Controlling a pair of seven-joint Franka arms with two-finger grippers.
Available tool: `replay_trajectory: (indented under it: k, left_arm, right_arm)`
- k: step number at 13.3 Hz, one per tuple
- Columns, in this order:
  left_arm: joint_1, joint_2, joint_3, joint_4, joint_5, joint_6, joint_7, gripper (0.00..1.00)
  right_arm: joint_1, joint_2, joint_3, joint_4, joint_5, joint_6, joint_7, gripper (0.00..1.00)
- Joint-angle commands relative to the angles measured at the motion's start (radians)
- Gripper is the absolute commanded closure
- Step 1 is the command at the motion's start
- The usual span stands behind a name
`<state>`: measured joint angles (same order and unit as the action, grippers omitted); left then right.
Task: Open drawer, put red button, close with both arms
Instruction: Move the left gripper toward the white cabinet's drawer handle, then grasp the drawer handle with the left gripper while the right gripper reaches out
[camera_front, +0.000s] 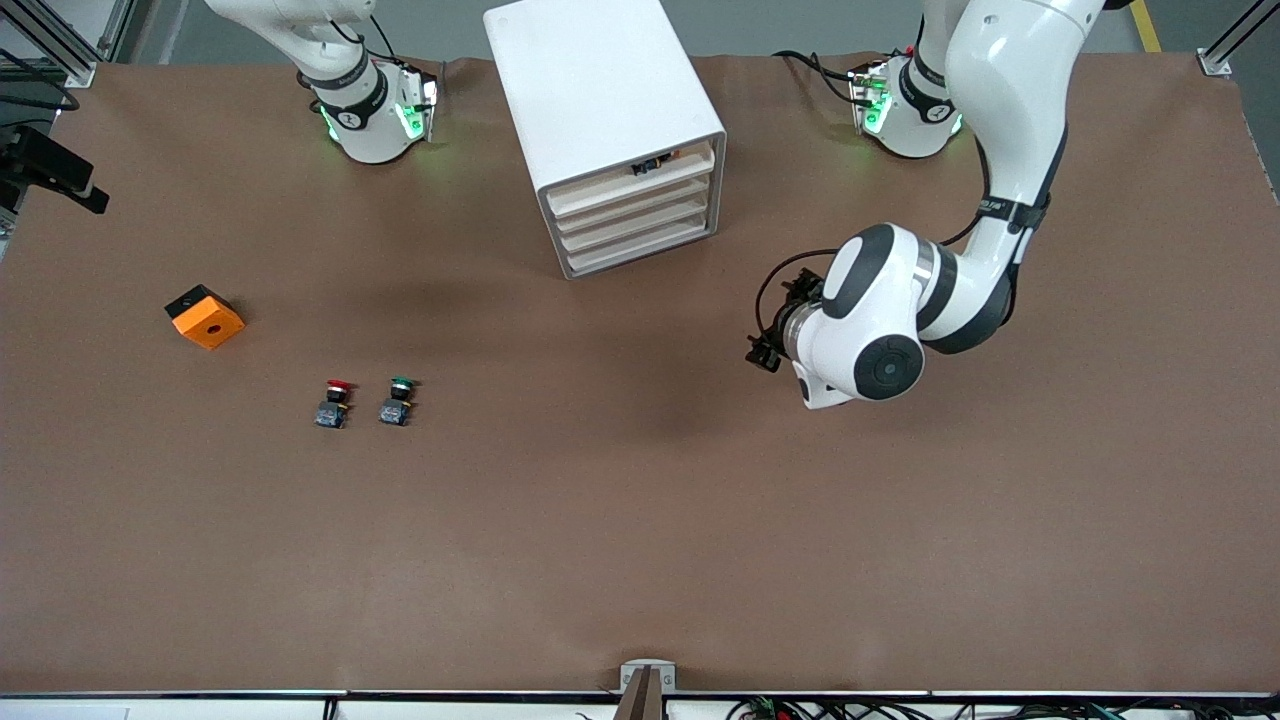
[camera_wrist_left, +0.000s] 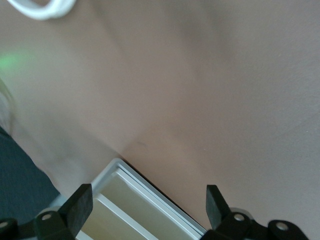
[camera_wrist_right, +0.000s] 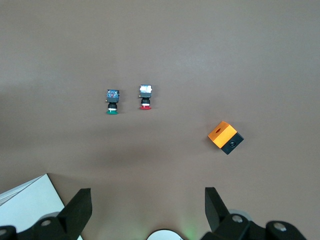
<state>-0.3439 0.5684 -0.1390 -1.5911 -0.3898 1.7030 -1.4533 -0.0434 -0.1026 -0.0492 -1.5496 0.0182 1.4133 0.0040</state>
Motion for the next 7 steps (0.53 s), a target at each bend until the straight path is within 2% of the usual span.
replay_trajectory:
  k: [1,5,7]
  left_arm:
    - [-0.023,0.048,0.004,0.022,-0.09,0.027,-0.09,0.0]
    - [-0.113,0.093,0.006,0.025,-0.136,0.089,-0.309,0.0]
    - [-0.122,0.111,0.006,0.046,-0.165,0.089,-0.473,0.0]
  right_arm:
    - [0.0,0.053,0.0,0.02,-0.009,0.007,-0.007,0.0]
    - [0.003,0.076,0.0,0.039,-0.012,0.013,-0.009,0.0]
    - [0.002,0.081,0.0,0.039,-0.009,0.013,-0.009,0.0]
